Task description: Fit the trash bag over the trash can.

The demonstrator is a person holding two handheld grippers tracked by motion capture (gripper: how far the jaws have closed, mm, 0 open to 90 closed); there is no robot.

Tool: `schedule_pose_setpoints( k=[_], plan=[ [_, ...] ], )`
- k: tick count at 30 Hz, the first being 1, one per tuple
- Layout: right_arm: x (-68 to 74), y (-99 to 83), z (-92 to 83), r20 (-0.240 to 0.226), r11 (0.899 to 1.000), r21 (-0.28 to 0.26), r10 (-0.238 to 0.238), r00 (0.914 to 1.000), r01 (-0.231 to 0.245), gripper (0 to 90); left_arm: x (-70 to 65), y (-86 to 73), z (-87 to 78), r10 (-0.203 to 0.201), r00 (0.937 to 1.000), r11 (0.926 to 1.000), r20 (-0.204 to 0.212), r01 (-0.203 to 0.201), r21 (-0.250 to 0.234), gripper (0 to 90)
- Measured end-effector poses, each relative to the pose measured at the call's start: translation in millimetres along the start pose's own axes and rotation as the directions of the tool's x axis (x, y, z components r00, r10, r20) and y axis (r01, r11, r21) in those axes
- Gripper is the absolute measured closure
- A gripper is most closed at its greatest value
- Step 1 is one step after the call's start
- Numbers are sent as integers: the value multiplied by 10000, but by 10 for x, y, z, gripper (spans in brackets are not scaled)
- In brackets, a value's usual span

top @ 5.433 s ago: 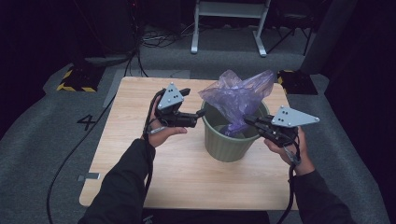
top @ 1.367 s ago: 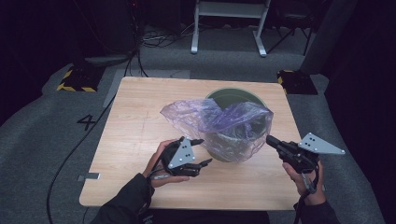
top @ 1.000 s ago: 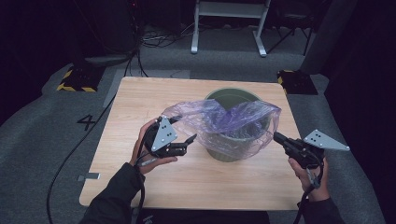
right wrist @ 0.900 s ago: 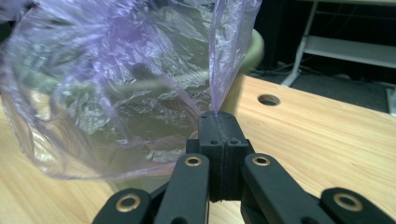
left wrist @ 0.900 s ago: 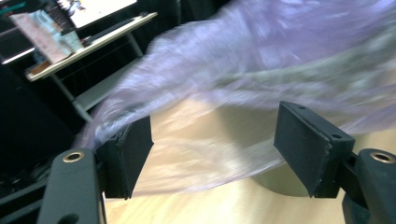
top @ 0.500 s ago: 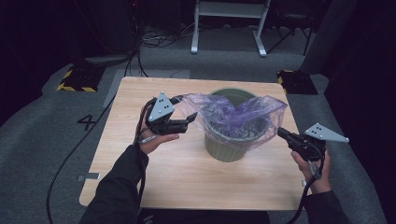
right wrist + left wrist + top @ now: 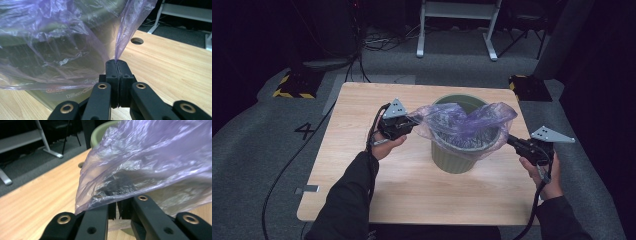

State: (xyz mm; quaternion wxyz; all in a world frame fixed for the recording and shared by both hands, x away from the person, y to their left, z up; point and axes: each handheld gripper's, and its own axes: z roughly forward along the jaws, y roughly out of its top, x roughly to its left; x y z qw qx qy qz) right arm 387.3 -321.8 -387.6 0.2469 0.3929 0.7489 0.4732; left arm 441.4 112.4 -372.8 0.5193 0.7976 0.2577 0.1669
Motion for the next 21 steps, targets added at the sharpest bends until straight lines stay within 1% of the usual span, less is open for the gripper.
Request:
schedule_pose_setpoints(
  k=[2, 3, 4, 5, 7, 11, 14, 15, 18, 21],
  plan=[
    [-17, -13, 30, 76, 9999, 114, -30, 10000, 29, 893, 5, -42, 71, -47, 10000, 9998, -21, 48, 176, 883],
    [-22, -17, 43, 94, 9999, 156, 46, 9999, -47, 894, 9, -57, 101, -115, 9999, 9996, -1, 115, 251, 877],
    [-31, -18, 60, 77, 9998, 193, 50, 10000, -52, 896, 16, -71, 129, -88, 9999, 9994, -71, 90, 320, 877],
    [-38, -19, 77, 143, 9998, 222, -3, 9999, -1, 897, 24, -81, 152, -144, 9999, 9992, -95, 147, 370, 877],
    [-49, -24, 110, 91, 9996, 259, 120, 9999, -123, 898, 47, -109, 214, -249, 9996, 9984, -149, 256, 501, 880],
    [-72, -50, 190, 114, 9991, 411, 59, 9999, -63, 898, 76, -163, 296, -327, 9993, 9970, -177, 338, 695, 879],
    [-97, -88, 236, 24, 9985, 512, 177, 9998, -178, 898, 88, -210, 344, -351, 9990, 9963, -285, 372, 775, 871],
    [-104, -100, 248, 55, 9983, 542, 192, 9998, -194, 898, 87, -222, 353, -401, 9988, 9961, -274, 422, 773, 871],
    [-121, -126, 261, 9, 9981, 541, 292, 9996, -292, 900, 77, -252, 370, -373, 9989, 9960, -297, 396, 803, 869],
    [-133, -142, 260, 7, 9982, 512, 311, 9995, -311, 900, 79, -274, 371, -356, 9990, 9968, -259, 374, 702, 864]
  ],
)
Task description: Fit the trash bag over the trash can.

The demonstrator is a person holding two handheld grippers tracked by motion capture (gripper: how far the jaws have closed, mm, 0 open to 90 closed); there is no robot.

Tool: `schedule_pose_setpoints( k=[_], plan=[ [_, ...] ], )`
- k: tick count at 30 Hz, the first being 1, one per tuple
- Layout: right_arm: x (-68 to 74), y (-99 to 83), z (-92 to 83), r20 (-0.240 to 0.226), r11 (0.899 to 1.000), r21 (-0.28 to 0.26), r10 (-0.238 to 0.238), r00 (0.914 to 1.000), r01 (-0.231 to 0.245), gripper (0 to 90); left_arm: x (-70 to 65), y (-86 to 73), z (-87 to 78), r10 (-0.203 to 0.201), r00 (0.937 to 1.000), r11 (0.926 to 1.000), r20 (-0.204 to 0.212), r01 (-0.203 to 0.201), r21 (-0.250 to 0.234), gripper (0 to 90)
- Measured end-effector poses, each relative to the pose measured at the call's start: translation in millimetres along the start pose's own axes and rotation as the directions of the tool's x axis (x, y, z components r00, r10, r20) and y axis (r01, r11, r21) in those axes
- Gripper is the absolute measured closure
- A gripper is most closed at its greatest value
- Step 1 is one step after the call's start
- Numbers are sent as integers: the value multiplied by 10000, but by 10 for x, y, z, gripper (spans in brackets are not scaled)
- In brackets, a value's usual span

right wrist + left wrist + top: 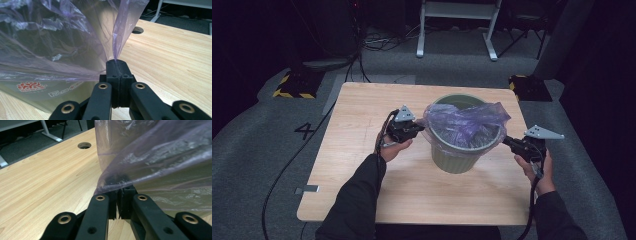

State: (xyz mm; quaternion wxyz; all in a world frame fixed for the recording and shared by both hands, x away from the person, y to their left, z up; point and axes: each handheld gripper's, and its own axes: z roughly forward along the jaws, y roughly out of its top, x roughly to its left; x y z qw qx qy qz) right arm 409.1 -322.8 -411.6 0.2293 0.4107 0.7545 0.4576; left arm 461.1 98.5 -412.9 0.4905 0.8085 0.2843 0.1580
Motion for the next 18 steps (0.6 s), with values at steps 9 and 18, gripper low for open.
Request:
schedule_pose_setpoints(
  k=[9, 18],
  plan=[
    [-11, -84, 64, -220, 9996, 251, 138, 9997, -133, 900, -8, -55, 68, 59, 9999, 9993, -137, -54, 368, 897],
    [-11, -127, 136, -351, 9990, 382, 227, 9991, -214, 900, 2, -126, 166, -60, 9998, 9976, -191, 73, 693, 897]
  ],
)
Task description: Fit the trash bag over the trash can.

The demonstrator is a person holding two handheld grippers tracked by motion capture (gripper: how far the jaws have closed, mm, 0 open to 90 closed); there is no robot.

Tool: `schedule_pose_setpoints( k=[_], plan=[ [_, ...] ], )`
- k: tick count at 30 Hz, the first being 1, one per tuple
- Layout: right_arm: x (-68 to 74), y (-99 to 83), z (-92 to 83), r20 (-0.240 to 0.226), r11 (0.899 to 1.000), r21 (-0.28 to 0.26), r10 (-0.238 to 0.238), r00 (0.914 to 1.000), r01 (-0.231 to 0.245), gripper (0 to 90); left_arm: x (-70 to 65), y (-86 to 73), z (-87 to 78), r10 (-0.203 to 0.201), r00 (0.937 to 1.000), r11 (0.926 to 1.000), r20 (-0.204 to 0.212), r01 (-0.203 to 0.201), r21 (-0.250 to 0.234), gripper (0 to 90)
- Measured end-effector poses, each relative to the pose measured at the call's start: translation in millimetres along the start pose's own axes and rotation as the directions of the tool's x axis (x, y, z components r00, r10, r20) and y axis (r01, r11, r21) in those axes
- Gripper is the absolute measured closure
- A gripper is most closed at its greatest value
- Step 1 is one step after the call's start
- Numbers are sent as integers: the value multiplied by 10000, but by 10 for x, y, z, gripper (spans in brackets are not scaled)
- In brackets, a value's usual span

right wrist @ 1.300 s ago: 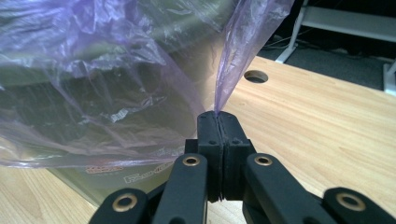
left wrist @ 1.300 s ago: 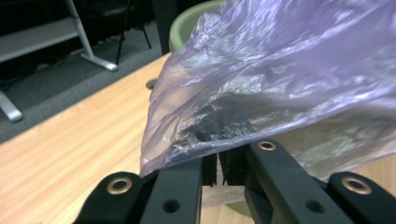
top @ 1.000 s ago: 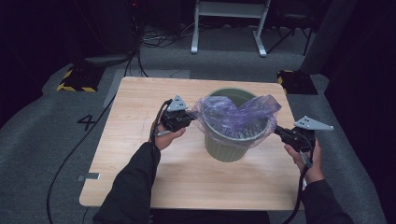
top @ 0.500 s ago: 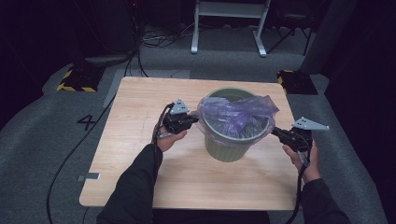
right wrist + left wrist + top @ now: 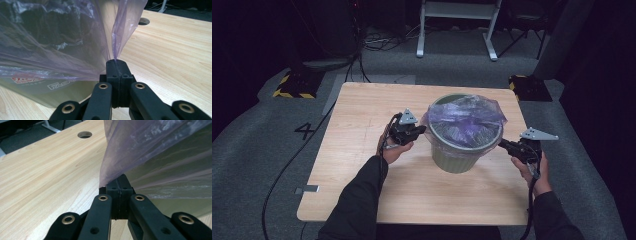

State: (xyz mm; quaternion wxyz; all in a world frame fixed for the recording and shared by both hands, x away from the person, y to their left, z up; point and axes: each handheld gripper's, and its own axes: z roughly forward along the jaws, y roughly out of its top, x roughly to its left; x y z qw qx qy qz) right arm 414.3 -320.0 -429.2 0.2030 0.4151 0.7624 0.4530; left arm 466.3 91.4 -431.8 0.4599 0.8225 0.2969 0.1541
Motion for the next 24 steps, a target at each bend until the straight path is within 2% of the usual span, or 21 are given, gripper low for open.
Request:
schedule_pose_setpoints(
  k=[3, 6, 9, 10, 12, 17, 19, 21, 22, 24],
  plan=[
    [2, -22, 22, -49, 10000, 67, -34, 10000, 34, 900, 3, -23, 13, -31, 10000, 10000, -28, 31, 44, 897],
    [-1, -39, 17, -47, 10000, 73, 27, 10000, -27, 895, 11, -38, -11, 2, 9997, 10000, -225, -3, -10, 873],
    [-25, -56, -51, -128, 9998, -192, 85, 9999, -87, 835, 42, -44, -120, -222, 9990, 9988, -376, 206, -441, 705],
    [-34, -60, -76, -138, 9997, -250, 65, 9999, -68, 810, 57, -50, -174, -176, 9993, 9977, -334, 153, -667, 692],
    [-48, -69, -143, -46, 9994, -338, -23, 10000, 22, 765, 81, -57, -298, -184, 9991, 9958, -379, 149, -902, 609],
    [-110, -92, -313, 143, 9970, -764, -126, 9998, 136, 504, 140, -75, -532, -405, 9974, 9922, -604, 330, -1202, 369],
    [-125, -99, -371, 128, 9961, -856, -206, 9997, 216, 417, 155, -77, -615, -552, 9969, 9878, -558, 464, -1489, 319],
    [-129, -104, -430, -107, 9945, -1006, -296, 9995, 284, 365, 160, -61, -684, -556, 9972, 9846, -499, 465, -1684, 281],
    [-129, -104, -452, -244, 9937, -1082, -321, 9992, 293, 347, 160, -49, -734, -446, 9977, 9816, -501, 345, -1876, 273],
    [-120, -90, -524, -169, 9912, -1251, -467, 9988, 442, 309, 154, -36, -808, -354, 9984, 9783, -437, 256, -2054, 265]
  ],
)
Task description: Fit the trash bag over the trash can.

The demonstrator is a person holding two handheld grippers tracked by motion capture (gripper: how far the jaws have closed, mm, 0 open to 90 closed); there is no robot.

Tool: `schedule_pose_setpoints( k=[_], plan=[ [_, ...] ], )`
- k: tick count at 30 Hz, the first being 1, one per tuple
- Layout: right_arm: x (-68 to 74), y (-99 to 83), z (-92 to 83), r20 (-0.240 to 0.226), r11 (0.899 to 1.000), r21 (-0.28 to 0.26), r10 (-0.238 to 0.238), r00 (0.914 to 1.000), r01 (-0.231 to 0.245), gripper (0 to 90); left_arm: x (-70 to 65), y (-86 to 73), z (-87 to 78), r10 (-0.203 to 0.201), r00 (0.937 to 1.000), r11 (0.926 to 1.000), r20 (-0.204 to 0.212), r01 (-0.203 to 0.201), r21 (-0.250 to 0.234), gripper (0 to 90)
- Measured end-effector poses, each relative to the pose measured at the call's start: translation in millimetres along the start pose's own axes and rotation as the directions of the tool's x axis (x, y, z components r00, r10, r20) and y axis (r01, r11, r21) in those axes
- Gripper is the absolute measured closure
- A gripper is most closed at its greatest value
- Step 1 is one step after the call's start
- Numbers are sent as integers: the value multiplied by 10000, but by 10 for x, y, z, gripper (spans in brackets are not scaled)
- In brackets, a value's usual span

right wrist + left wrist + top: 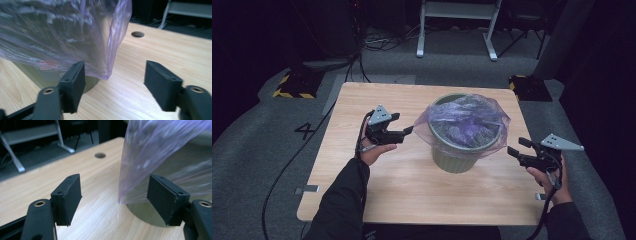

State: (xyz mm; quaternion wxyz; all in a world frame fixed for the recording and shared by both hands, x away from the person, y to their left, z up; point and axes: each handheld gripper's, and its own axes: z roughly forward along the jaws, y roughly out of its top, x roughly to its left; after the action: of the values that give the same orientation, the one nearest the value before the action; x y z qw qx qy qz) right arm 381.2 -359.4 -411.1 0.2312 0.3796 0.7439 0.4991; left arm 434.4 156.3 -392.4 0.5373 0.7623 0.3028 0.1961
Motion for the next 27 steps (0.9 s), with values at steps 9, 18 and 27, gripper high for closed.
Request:
schedule_pose_setpoints(
  k=[9, 18, 27],
  plan=[
    [32, 270, -197, 363, 9953, -735, -604, 9975, 630, 298, -12, 168, -83, 167, 9999, 9990, 36, -165, -418, 252],
    [82, 626, -77, 684, 9892, -731, -1223, 9901, 1273, 328, -148, 412, 62, 621, 9953, 9955, 738, -565, -760, 252],
    [121, 899, 140, 505, 9852, -290, -1673, 9846, 1689, 363, -252, 552, 127, 994, 9913, 9929, 865, -931, -736, 275]
  ],
)
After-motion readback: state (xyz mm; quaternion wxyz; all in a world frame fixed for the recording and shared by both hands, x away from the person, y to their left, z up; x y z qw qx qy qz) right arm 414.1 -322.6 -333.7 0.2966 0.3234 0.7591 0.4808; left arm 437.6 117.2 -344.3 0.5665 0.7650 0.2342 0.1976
